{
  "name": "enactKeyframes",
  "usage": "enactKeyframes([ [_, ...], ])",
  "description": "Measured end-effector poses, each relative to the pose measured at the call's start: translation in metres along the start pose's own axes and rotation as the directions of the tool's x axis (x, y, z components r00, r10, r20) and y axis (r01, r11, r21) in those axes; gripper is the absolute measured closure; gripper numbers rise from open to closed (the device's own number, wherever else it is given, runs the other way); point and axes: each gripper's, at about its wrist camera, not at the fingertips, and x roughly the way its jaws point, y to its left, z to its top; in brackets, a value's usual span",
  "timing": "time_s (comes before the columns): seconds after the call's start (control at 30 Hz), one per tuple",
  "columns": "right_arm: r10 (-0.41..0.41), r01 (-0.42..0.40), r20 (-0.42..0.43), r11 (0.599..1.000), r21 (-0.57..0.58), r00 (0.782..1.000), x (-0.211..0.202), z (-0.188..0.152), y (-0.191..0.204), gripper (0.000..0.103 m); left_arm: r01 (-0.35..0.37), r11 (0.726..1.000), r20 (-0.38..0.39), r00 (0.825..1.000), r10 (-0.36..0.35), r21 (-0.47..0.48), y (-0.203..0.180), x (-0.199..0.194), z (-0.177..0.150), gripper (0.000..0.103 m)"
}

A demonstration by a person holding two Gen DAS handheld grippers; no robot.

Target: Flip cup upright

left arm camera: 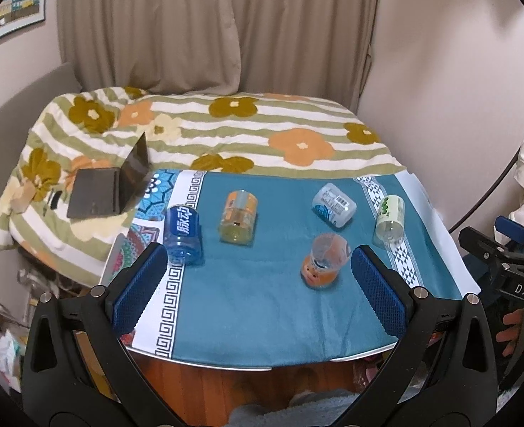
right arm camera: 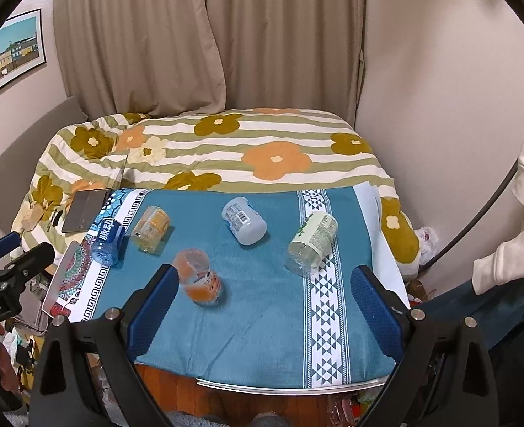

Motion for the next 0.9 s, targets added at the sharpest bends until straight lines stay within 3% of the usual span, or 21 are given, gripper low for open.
enactKeyframes([
  [0.9,-0.003,0.003,0.027,1.000,0.014,1.000,-0.003,0.002,-0.001,0.006,-0.005,0.999,0.026,1.000,0.004,0.036,-0.014,0.003,0.008,0.000],
])
